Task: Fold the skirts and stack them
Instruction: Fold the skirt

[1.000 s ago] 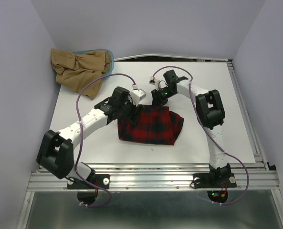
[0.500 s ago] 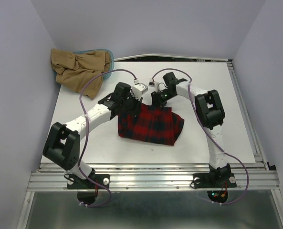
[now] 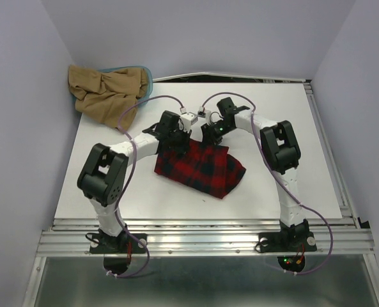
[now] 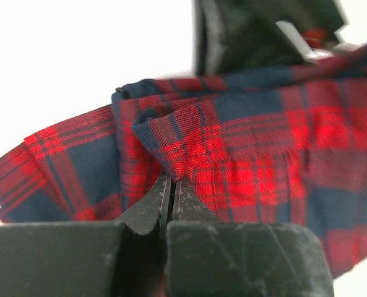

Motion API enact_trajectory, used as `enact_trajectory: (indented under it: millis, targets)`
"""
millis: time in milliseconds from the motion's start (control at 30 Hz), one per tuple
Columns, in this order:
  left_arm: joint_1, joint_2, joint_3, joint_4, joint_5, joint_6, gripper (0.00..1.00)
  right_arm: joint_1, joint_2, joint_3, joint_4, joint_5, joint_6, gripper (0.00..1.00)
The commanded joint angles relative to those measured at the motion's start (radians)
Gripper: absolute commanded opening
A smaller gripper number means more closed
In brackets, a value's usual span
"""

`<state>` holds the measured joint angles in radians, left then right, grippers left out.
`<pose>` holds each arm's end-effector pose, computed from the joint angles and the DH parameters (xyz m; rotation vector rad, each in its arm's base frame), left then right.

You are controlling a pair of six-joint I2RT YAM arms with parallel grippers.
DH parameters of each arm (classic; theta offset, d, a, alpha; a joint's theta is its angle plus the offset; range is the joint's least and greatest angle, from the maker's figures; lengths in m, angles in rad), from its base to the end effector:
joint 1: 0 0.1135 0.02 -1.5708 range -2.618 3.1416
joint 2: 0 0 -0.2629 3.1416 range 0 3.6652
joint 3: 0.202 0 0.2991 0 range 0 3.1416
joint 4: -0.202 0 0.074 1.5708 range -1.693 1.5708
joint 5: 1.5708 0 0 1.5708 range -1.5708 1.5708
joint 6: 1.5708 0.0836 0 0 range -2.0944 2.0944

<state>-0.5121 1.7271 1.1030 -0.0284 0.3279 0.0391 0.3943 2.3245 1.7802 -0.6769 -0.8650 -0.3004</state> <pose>0.3838 -0.2467 0.1577 0.7883 2.1122 -0.6217 0.4608 0.2607 0.0843 -1.0783 2.3594 1.2137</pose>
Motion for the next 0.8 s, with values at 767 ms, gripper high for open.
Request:
enact_trajectory:
  millis: [767]
  targets:
    - [0.070, 0.261, 0.184, -0.039, 0.051, -0.309, 0.04, -0.006, -0.525, -0.212, 0.046, 0.101, 0.348, 0.45]
